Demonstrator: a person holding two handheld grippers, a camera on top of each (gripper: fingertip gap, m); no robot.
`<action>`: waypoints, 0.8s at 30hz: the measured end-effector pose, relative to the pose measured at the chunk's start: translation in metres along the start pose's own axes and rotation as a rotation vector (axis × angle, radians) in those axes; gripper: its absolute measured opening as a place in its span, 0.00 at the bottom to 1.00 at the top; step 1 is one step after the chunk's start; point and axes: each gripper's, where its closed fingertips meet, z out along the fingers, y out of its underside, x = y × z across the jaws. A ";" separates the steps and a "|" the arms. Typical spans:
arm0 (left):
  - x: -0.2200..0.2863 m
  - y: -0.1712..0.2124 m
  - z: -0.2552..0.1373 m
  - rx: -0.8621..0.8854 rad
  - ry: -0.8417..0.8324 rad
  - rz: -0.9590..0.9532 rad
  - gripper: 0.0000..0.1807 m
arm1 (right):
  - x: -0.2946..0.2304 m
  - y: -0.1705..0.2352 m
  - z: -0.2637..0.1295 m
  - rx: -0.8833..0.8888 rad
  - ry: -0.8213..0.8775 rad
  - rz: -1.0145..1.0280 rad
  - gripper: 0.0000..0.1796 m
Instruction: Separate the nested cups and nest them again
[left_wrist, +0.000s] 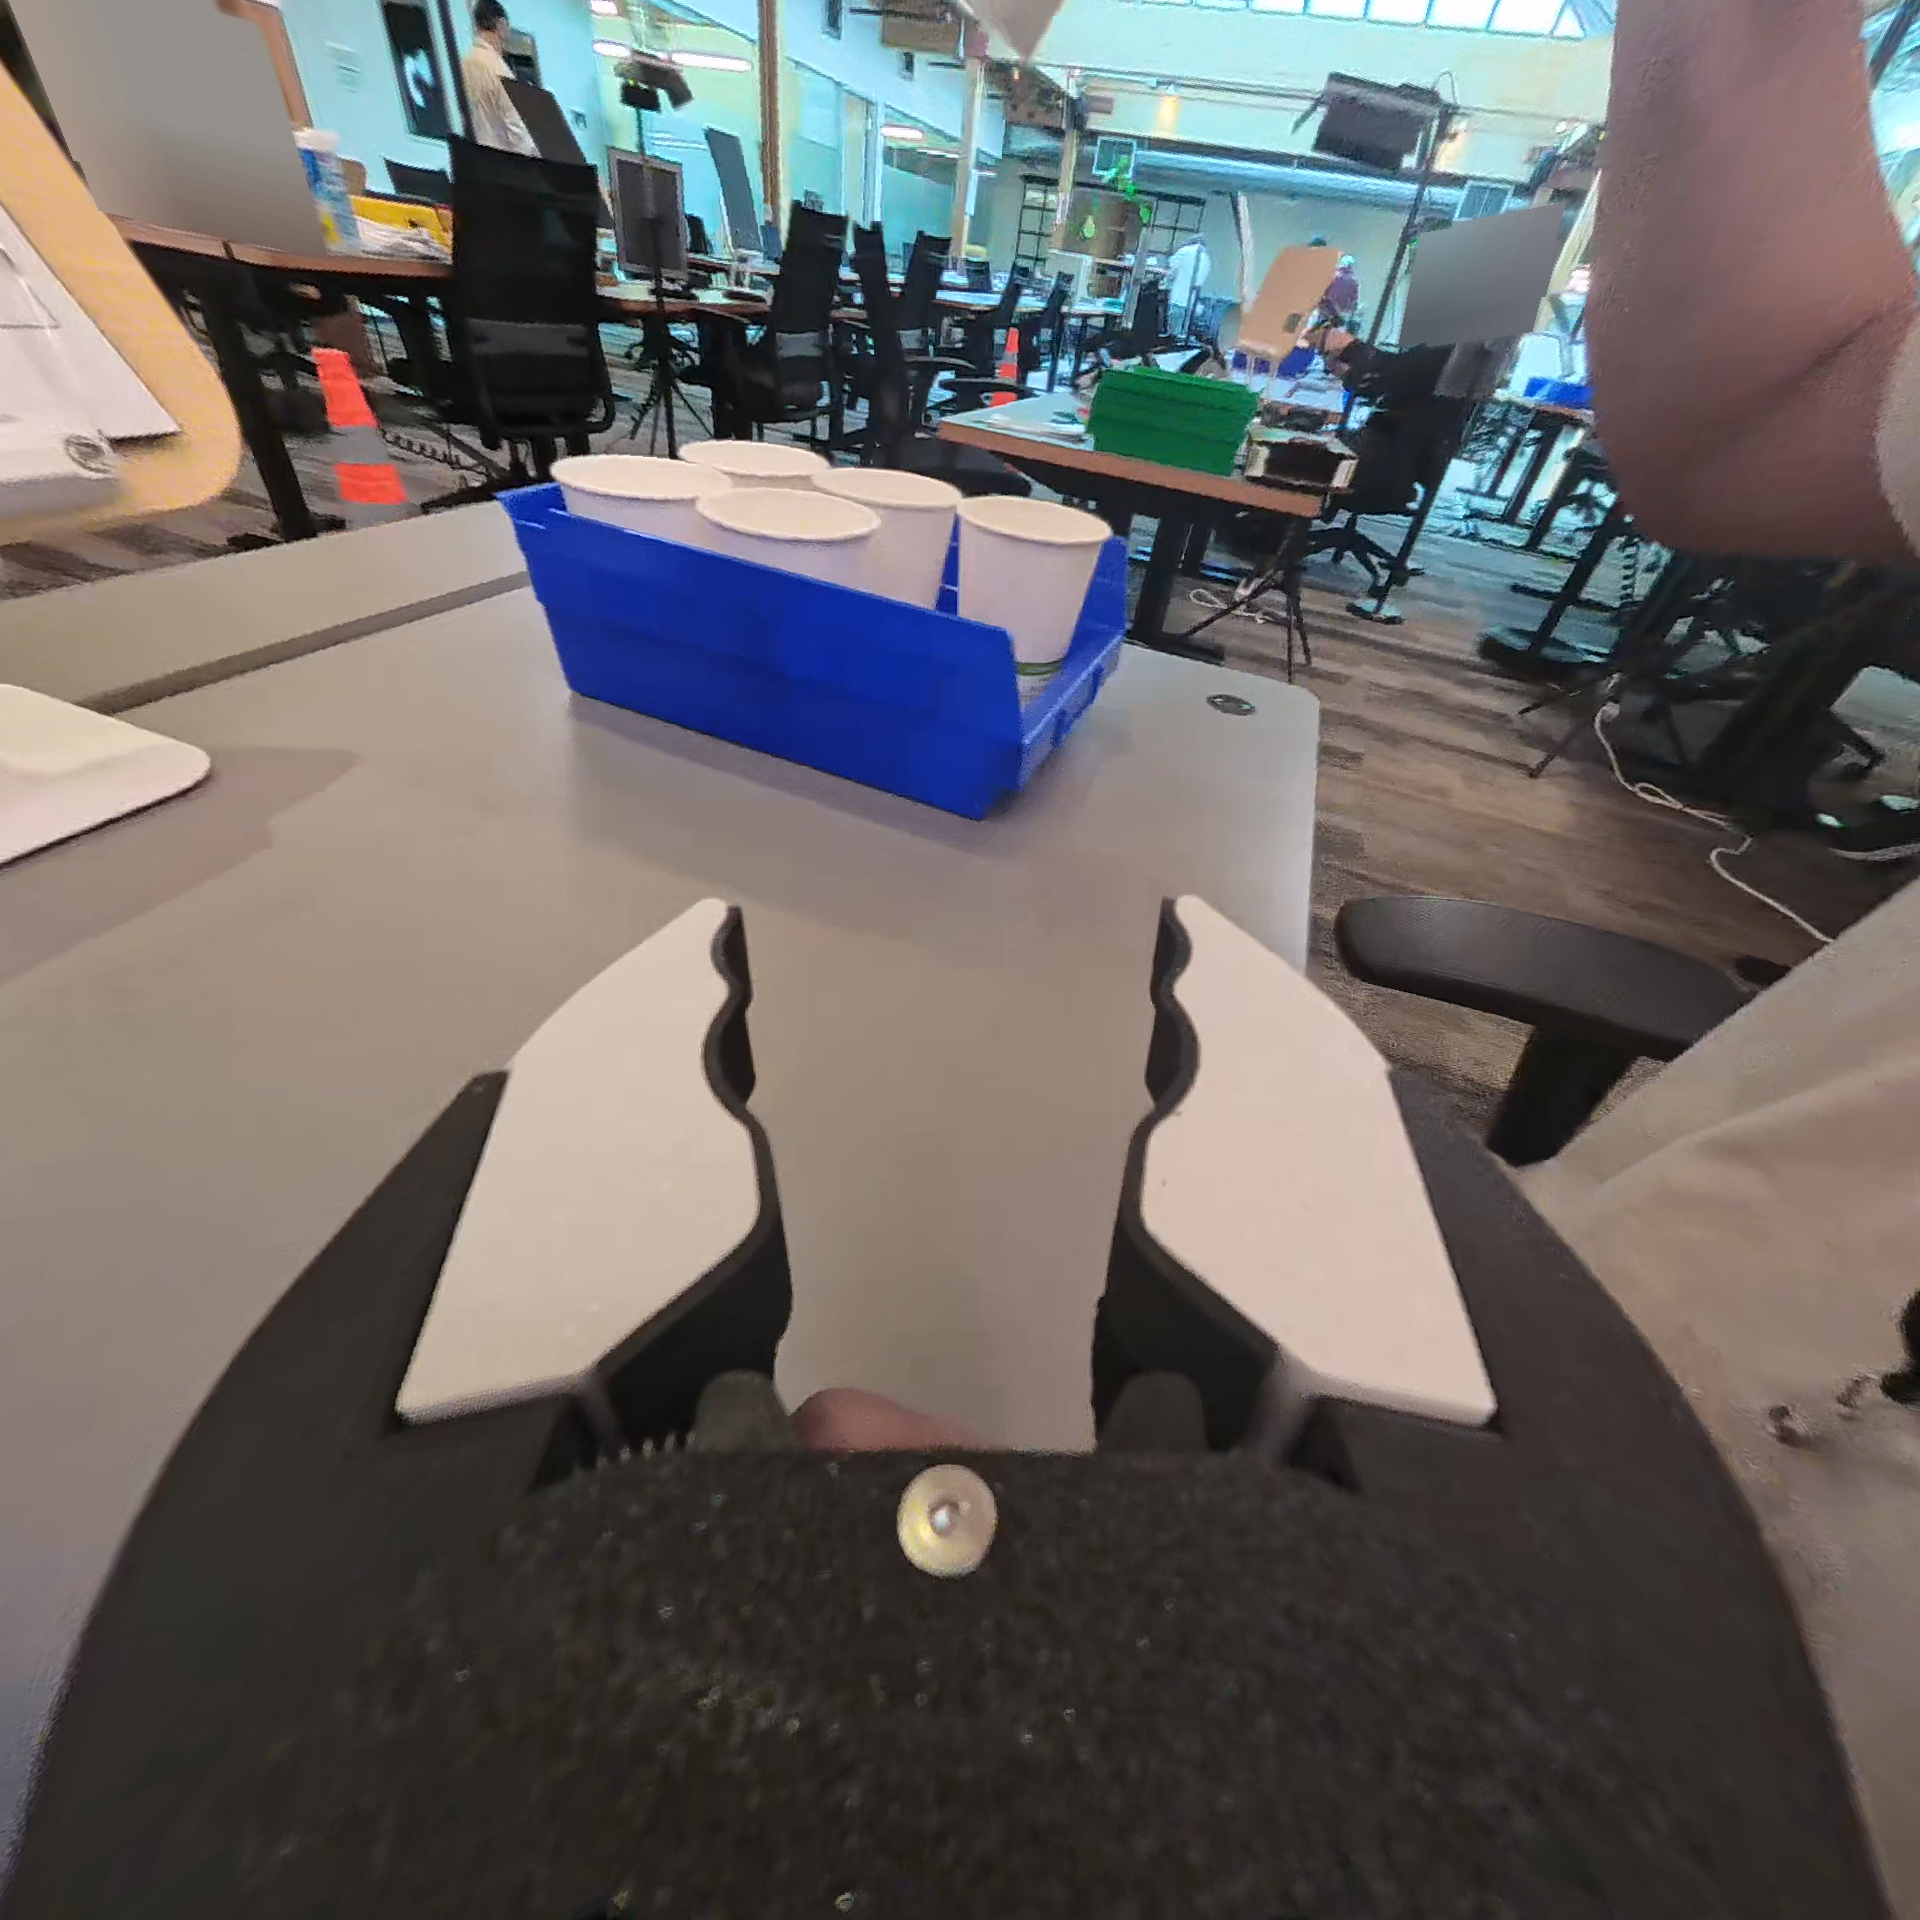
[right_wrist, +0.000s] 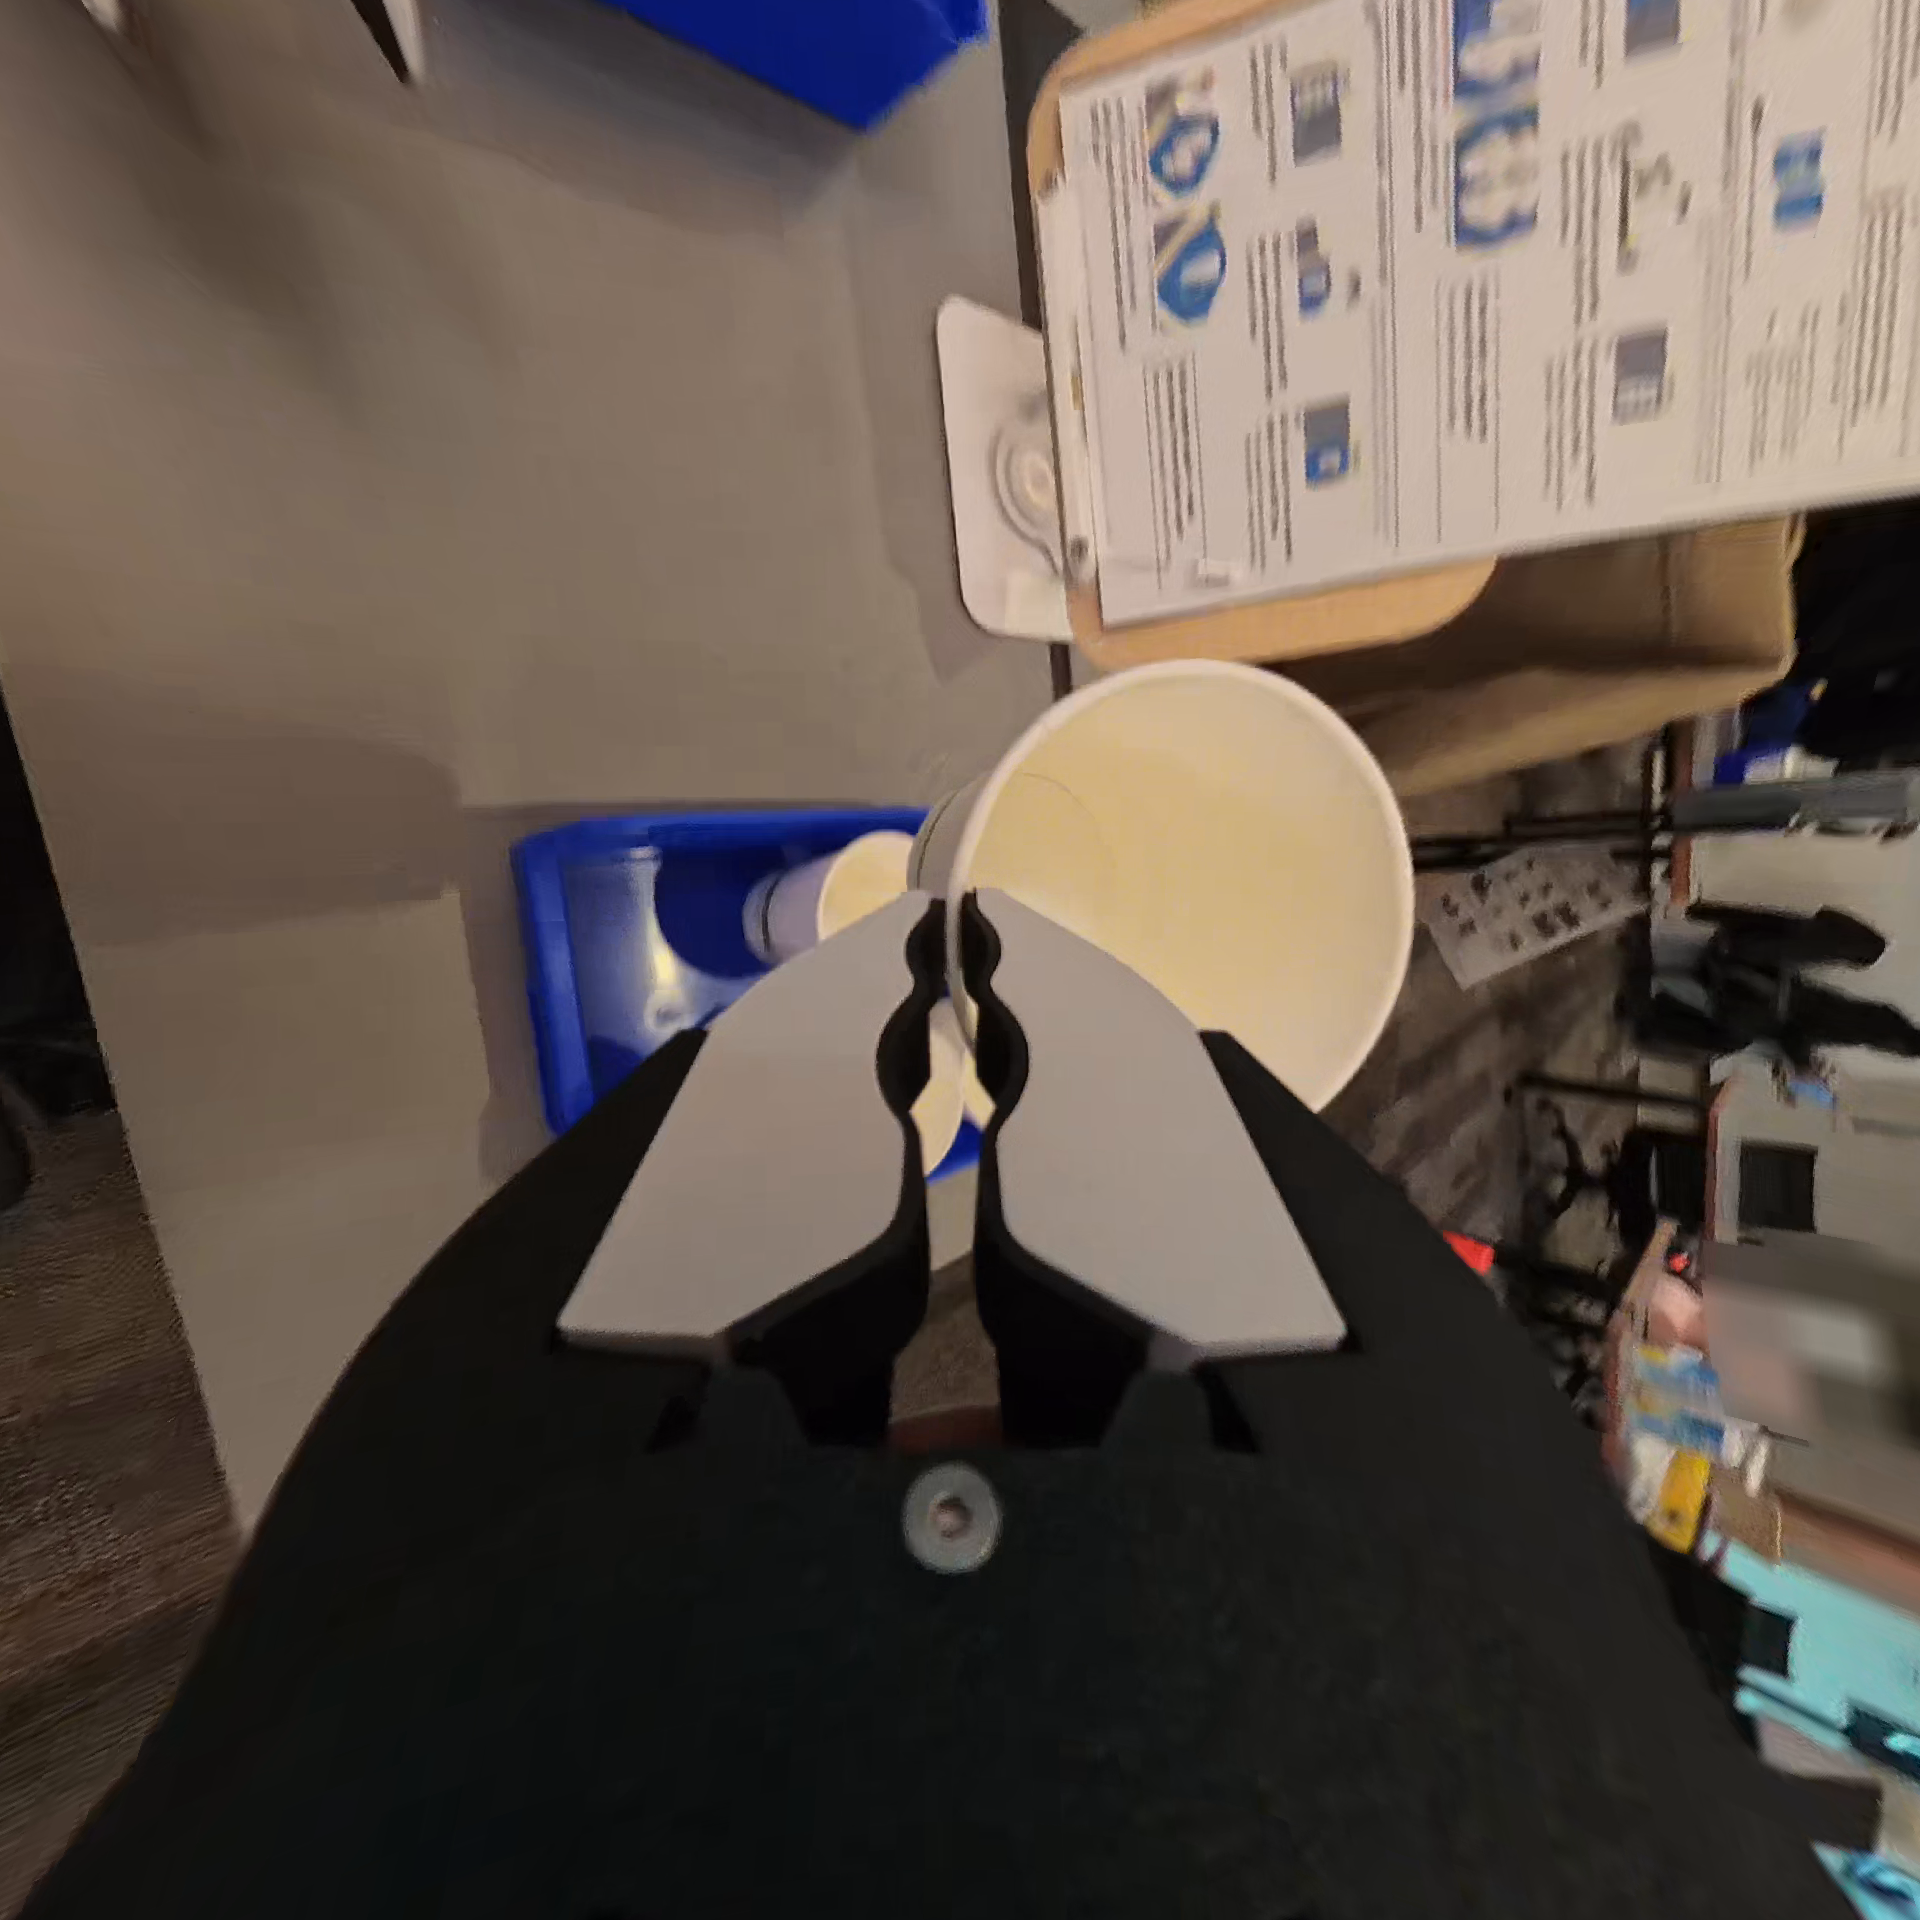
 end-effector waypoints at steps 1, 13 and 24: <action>0.003 0.000 -0.002 -0.004 -0.001 -0.001 0.41 | -0.003 0.014 -0.003 -0.010 -0.007 0.034 0.02; 0.034 -0.003 0.004 0.009 0.084 -0.006 0.39 | -0.119 0.096 0.119 -0.084 -0.265 0.199 0.01; 0.012 0.015 0.007 -0.077 -0.090 -0.044 0.38 | -0.145 0.112 0.175 -0.162 -0.382 0.183 0.02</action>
